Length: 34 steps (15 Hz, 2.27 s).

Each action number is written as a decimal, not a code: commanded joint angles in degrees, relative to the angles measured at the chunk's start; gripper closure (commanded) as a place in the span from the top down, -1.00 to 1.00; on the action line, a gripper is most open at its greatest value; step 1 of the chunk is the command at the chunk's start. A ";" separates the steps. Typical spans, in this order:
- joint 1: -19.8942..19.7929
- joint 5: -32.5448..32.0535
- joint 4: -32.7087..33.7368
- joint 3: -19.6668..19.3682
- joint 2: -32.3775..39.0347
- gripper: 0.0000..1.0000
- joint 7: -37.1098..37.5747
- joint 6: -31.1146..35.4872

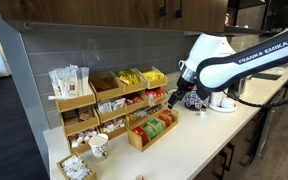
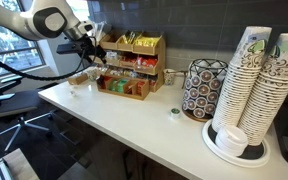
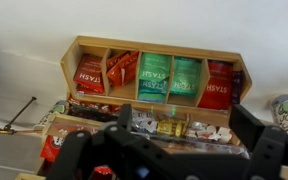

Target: Close the lid of the candy rack that is in front of the snacks rack

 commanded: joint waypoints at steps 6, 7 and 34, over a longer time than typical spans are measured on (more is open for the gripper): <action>-2.43 0.21 10.28 3.09 12.40 1.00 7.60 5.49; -2.51 -0.25 11.45 3.21 13.67 1.00 8.31 6.00; -2.75 0.07 24.37 1.68 28.82 1.00 8.37 8.22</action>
